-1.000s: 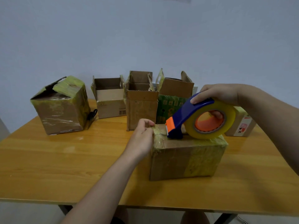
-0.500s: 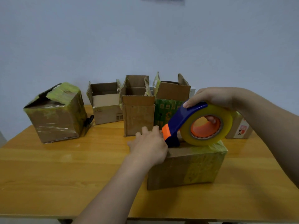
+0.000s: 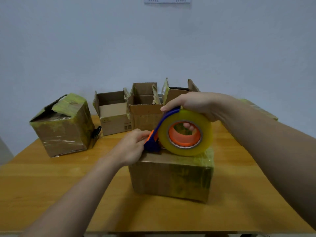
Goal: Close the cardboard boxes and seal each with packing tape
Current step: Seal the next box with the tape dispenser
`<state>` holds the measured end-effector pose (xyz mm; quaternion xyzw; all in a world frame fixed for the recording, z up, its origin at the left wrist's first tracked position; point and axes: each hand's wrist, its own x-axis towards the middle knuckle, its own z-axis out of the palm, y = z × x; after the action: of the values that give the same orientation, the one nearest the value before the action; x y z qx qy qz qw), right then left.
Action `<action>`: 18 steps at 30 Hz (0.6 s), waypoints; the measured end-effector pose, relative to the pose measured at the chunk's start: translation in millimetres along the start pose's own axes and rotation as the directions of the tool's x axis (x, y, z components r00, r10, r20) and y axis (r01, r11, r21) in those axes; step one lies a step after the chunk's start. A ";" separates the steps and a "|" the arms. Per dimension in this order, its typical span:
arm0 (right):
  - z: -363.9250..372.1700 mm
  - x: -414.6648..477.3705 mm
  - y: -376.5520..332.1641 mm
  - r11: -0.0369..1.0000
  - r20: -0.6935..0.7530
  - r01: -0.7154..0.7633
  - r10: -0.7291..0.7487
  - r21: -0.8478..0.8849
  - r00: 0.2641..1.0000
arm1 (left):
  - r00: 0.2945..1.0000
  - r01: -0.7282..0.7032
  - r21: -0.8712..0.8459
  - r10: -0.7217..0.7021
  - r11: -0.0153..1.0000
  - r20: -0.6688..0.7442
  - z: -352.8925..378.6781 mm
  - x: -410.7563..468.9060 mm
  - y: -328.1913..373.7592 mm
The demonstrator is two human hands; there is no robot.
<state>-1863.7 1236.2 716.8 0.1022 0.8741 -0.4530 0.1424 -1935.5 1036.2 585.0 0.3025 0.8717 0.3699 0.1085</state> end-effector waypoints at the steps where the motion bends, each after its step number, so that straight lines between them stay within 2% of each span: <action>1: 5.5 3.8 -3.0 1.000 -0.006 0.013 -0.013 0.016 1.000 | 1.000 0.011 -0.001 -0.011 1.000 0.025 -7.7 0.5 -2.5; 6: 18.2 19.2 -11.6 0.997 -0.046 0.054 -0.052 0.048 0.998 | 0.988 0.078 -0.049 -0.070 0.996 0.140 -29.9 8.3 -10.8; 10: 7.3 8.9 1.2 0.995 0.039 0.013 -0.016 0.096 0.999 | 0.993 0.080 -0.132 -0.068 0.988 0.097 -17.2 9.4 -22.1; 14: 6.5 0.0 16.8 0.988 0.054 0.077 -0.085 0.136 0.995 | 0.996 0.066 -0.087 -0.061 0.994 0.067 -17.2 10.4 -28.5; 18: -10.6 -15.4 26.4 0.976 -0.005 0.053 -0.053 0.212 0.999 | 0.997 0.043 0.018 -0.044 0.999 0.070 -17.5 8.2 -31.4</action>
<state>-1842.7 1259.2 707.7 0.0935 0.8232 -0.5472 0.1189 -1963.4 1014.0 575.3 0.2974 0.8767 0.3492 0.1447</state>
